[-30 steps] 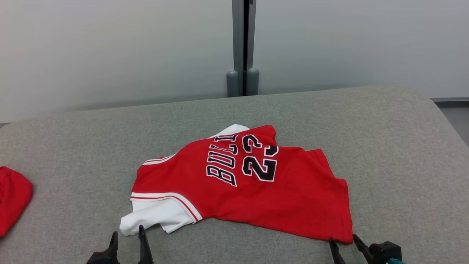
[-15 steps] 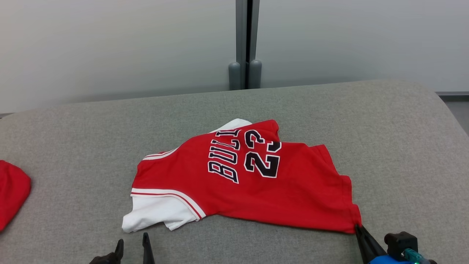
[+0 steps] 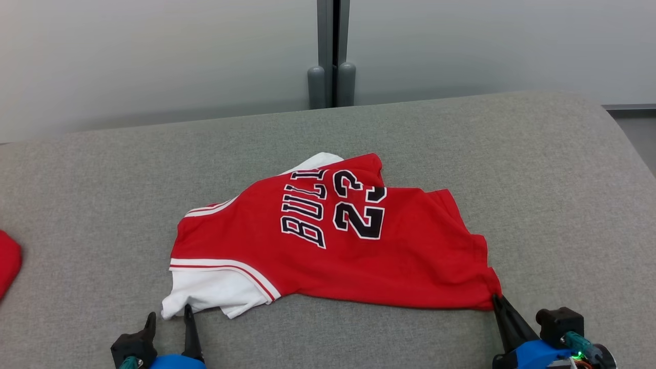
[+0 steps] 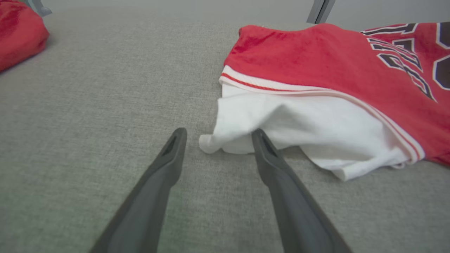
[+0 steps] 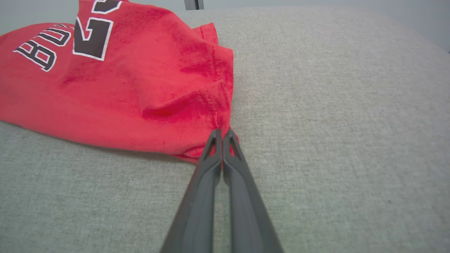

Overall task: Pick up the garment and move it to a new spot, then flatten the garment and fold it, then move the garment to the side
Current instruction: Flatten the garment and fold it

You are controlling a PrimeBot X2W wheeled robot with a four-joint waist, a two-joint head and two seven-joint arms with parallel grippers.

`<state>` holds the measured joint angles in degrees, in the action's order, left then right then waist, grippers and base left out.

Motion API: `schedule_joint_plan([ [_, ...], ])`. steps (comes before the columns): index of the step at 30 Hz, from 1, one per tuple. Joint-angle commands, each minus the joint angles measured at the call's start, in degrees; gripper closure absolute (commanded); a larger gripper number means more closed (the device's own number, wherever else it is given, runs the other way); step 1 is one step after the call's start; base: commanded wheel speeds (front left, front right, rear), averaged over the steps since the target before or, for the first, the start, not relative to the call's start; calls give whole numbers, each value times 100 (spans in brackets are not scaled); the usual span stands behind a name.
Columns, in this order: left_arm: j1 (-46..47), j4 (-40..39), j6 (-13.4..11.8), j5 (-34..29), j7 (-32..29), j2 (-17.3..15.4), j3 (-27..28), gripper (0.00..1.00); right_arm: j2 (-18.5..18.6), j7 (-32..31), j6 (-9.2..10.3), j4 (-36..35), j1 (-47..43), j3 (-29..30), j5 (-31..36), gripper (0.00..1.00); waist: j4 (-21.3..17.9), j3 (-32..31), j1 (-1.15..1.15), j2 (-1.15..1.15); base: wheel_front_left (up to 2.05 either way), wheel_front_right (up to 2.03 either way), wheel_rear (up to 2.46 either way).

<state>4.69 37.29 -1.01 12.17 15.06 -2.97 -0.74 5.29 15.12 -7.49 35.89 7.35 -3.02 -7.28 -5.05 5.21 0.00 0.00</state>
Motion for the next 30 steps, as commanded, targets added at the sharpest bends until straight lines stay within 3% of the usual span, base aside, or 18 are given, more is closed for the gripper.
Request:
schedule_joint_plan([
  [1,83,41,64,-48,17,-4,25,0,10,3,-1,-38,91,-2,-62,100,-6,13,0,0,0,0,0],
  [5,193,119,397,-90,17,0,124,0,19,3,-1,-97,116,-22,-107,100,-27,76,0,0,0,0,0],
  [9,252,73,496,-164,17,6,129,0,57,3,-1,-115,136,-26,-138,100,-20,121,0,0,0,0,0],
  [10,263,64,507,-183,17,6,135,7,60,3,-1,-118,142,-27,-143,100,-19,128,0,0,0,0,0],
  [11,263,64,507,-183,17,6,135,7,60,3,-1,-118,142,-27,-143,100,-19,128,0,0,0,0,0],
  [12,263,69,513,-183,17,7,132,76,62,3,-1,-121,147,-23,-151,100,-17,134,0,0,0,0,0],
  [13,244,79,542,-173,17,9,98,100,62,3,-1,-122,155,-18,-151,100,-16,133,0,0,0,0,0],
  [22,97,-51,732,53,17,13,-148,100,-33,4,-1,-334,119,125,-212,100,98,-82,0,0,0,0,0],
  [30,540,-1440,854,331,16,11,-327,100,51,6,-1,-1527,517,343,-542,100,214,-480,0,0,0,0,0],
])
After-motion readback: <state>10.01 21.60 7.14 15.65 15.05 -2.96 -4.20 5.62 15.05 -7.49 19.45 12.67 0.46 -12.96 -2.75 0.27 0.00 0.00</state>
